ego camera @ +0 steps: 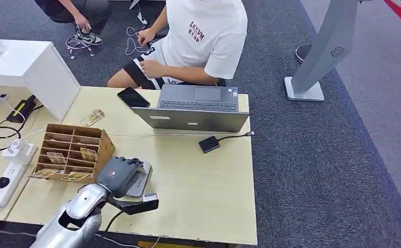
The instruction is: Pass the card to the sensor for recognition and then transmit it.
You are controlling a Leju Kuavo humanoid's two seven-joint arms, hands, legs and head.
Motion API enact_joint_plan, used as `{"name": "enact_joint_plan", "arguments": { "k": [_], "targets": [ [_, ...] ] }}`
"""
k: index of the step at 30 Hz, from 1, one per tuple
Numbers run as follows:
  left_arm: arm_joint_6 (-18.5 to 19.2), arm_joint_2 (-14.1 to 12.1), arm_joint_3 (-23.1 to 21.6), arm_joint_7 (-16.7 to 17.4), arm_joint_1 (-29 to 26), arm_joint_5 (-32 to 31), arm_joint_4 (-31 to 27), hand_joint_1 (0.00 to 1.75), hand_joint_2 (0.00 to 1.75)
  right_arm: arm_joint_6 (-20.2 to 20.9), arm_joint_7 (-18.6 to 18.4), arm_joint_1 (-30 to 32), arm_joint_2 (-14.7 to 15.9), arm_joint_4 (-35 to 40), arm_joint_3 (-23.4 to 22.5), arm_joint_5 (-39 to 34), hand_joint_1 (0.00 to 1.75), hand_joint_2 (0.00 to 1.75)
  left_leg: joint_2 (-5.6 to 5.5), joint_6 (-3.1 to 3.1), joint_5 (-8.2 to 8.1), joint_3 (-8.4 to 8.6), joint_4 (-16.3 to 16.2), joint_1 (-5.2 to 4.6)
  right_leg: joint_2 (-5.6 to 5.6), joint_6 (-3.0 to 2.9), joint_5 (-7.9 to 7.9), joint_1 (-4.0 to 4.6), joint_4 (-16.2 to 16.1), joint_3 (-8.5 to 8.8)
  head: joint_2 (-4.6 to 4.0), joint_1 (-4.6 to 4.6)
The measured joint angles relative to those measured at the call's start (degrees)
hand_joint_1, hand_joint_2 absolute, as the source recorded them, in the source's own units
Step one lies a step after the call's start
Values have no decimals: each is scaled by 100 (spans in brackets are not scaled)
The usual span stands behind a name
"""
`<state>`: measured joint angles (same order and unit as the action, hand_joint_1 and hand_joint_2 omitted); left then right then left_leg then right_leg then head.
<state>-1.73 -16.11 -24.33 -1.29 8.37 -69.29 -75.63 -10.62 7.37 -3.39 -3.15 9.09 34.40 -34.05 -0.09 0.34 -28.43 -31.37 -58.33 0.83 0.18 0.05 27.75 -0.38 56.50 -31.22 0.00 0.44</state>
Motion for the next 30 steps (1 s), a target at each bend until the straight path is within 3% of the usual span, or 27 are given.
{"name": "enact_joint_plan", "arguments": {
  "k": [14, 21, 30],
  "targets": [
    [210, -31, -70, 15, 110, 160, 52, 175, 175, 7, -15, 0, 0, 0, 0, -7, 0, 175, -1, 0, 0, 1, 0, 0, 0, 1, 0, 0, 0, 3, 0, 0],
    [-142, 4, -74, 129, 118, 155, 70, 175, 175, 0, -17, 2, 0, 0, 0, -87, 0, 175, 0, 0, 1, 1, 0, 0, 0, 1, -1, 0, 0, 2, 0, 0],
    [-190, 26, -55, 197, 53, 131, 35, 175, 175, -20, -70, 4, 0, 0, 0, -103, 0, 175, -1, 0, 0, -3, 0, 0, -1, 1, 0, 0, 0, 1, 0, 0]
  ]
}}
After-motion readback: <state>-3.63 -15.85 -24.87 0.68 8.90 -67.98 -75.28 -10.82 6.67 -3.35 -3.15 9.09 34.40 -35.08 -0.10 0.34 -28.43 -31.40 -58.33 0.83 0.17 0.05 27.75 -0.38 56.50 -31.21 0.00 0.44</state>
